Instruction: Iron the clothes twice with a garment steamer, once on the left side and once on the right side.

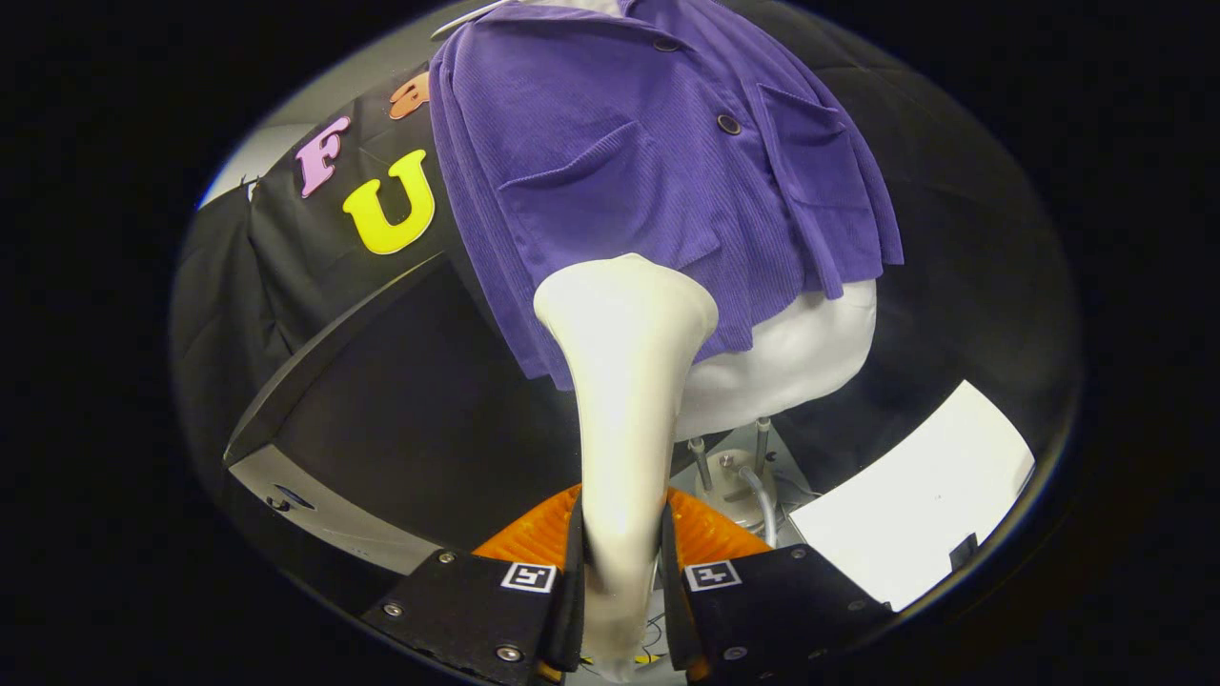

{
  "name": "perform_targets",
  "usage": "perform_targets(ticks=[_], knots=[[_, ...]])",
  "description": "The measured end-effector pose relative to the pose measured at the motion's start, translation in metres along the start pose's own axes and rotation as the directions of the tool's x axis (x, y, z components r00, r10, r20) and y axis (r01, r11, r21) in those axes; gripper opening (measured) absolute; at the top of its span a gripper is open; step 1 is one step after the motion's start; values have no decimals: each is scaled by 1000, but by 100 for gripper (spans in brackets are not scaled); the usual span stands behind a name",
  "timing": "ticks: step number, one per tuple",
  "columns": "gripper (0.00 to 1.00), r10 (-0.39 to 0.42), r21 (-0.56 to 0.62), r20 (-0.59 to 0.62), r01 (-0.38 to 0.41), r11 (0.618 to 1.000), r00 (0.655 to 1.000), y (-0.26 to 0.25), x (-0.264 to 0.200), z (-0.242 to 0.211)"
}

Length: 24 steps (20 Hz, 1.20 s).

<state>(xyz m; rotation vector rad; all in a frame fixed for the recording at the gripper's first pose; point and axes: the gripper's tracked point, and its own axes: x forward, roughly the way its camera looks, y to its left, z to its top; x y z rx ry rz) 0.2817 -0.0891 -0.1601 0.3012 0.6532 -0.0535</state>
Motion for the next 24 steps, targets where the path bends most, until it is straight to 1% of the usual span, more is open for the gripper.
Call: perform_targets(ticks=[1,4,7,10,13,16,18,22,24], knots=[[35,17,8,30,-17,1000,999,2,-10,5],[35,63,-8,156,-62,998,986,18,-46,46],[34,106,-42,257,-98,994,961,30,-84,91],[35,129,-78,343,-108,991,931,35,-115,135],[34,144,-95,410,-115,989,901,36,-134,180],[34,135,-114,483,-91,989,865,27,-149,227],[34,129,-99,515,-91,991,848,21,-160,252],[34,125,-76,594,-98,992,794,11,-175,305],[34,100,-66,620,-76,995,778,-1,-173,331]])
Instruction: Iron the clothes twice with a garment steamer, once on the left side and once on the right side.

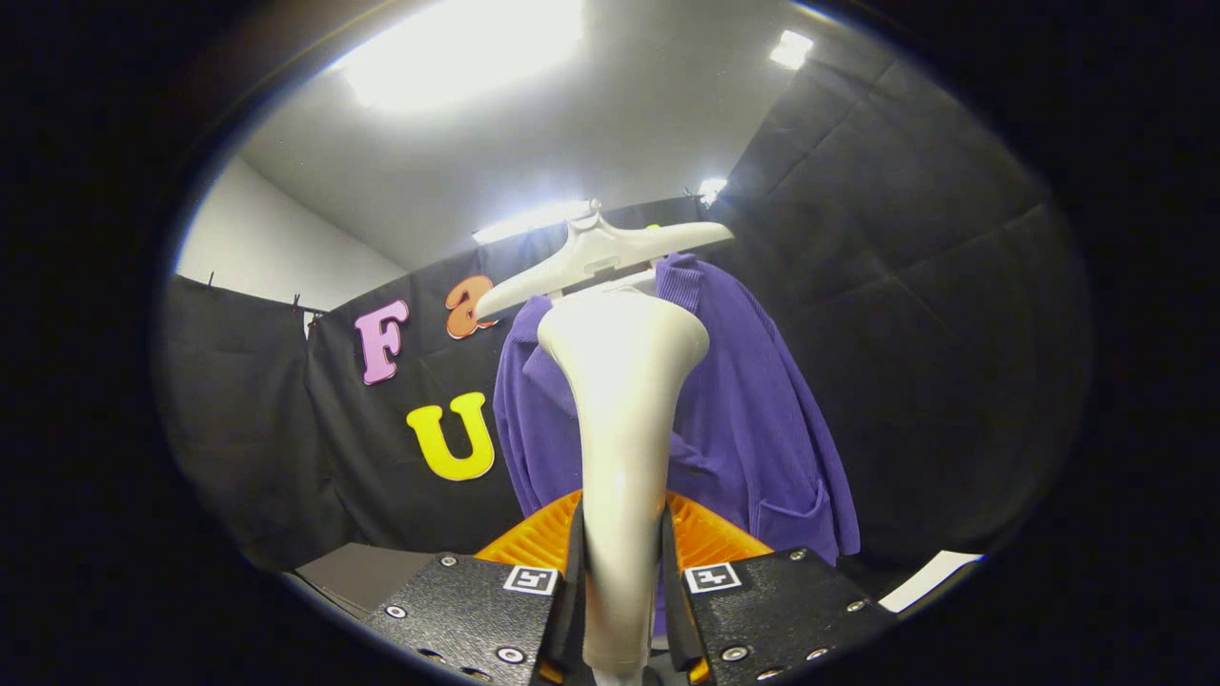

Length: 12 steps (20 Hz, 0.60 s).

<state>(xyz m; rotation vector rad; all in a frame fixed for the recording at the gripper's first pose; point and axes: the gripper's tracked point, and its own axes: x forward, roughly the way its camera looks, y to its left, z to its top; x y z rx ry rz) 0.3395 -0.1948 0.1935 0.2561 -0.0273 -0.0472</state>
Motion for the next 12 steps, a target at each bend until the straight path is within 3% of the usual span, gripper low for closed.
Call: perform_targets(ticks=[5,12], knots=[[34,-45,15,54,44,999,998,-24,41,32],[34,-143,61,-18,143,988,990,-63,102,-1]])
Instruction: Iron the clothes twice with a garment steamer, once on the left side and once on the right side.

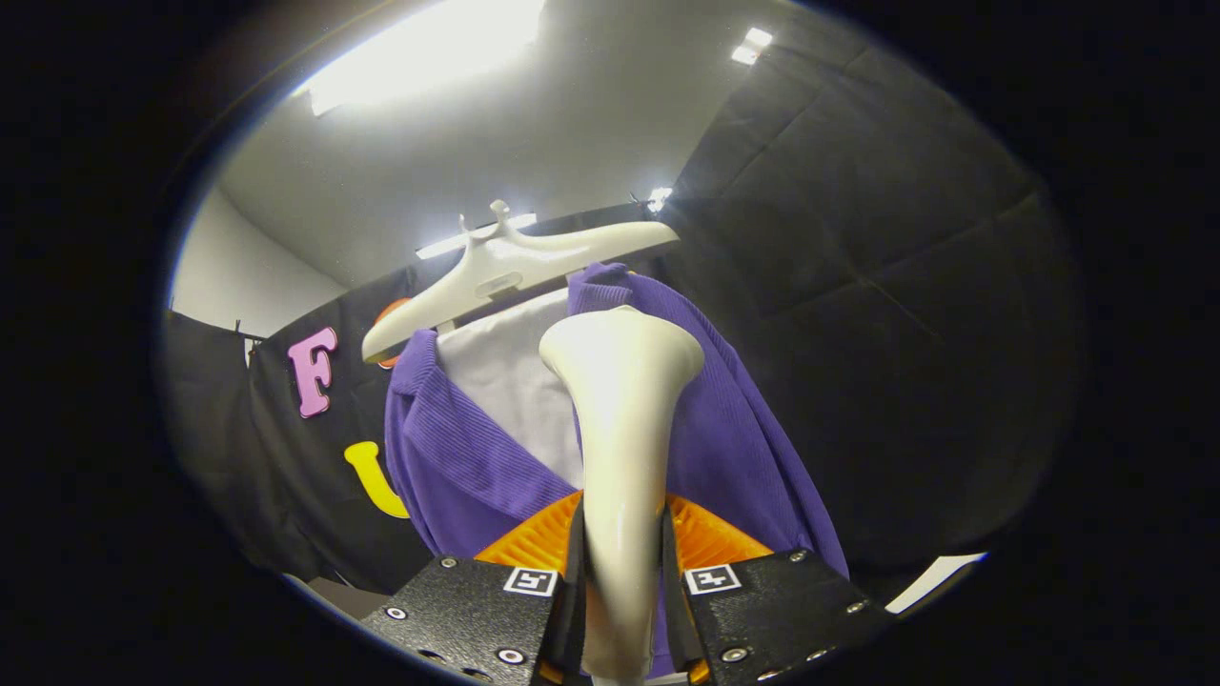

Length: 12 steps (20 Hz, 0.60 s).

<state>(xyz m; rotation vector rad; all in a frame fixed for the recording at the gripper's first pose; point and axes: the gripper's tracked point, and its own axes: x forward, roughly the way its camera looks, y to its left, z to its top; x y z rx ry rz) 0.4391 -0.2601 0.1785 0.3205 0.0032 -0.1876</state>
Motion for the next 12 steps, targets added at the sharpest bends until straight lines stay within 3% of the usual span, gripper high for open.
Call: perform_targets(ticks=[12], knots=[[36,-67,-35,-186,61,998,980,-66,-28,-104]])
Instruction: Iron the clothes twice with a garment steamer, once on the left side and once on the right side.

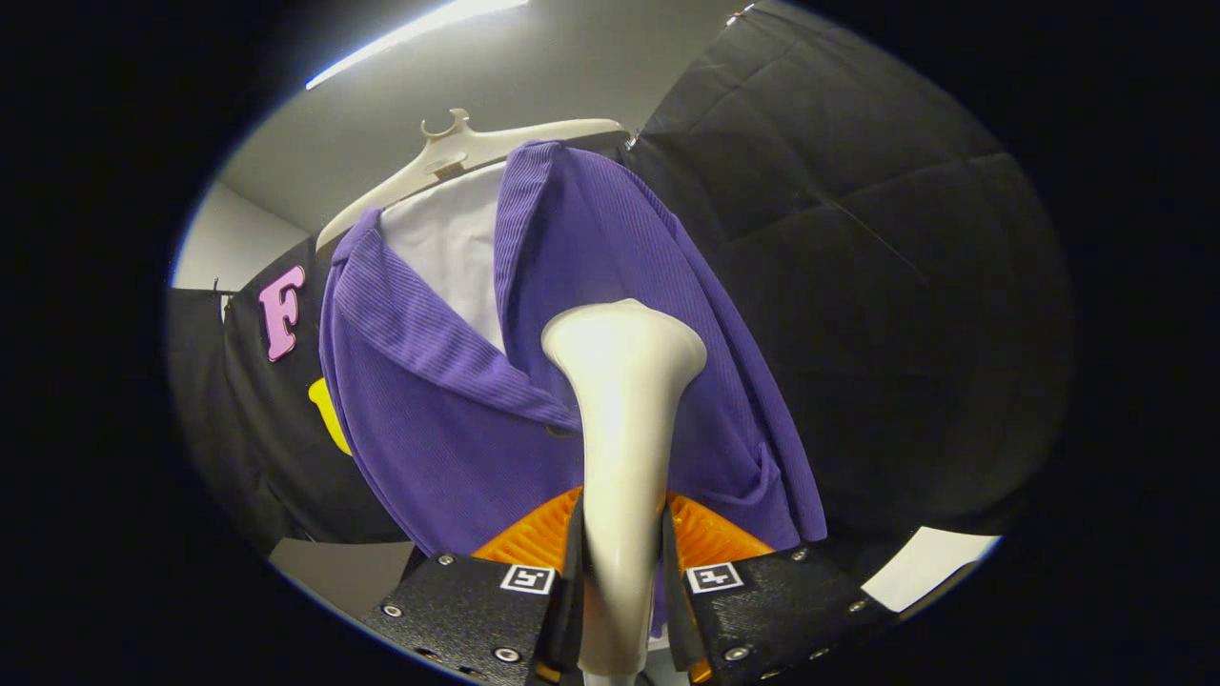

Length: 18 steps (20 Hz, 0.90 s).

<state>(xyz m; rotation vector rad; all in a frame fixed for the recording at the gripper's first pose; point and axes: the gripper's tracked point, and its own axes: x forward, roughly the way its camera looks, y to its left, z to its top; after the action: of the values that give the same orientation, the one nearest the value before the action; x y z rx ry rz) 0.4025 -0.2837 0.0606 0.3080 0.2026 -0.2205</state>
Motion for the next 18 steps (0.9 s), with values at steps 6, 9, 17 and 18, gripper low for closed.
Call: perform_targets(ticks=[6,9,17,18], knots=[[36,-39,3,-71,39,999,997,-26,-10,-47],[36,-51,4,-120,52,999,992,-32,-16,-76],[36,-71,-5,-232,72,997,970,-40,-30,-151],[36,-74,-9,-248,75,997,966,-42,-32,-160]])
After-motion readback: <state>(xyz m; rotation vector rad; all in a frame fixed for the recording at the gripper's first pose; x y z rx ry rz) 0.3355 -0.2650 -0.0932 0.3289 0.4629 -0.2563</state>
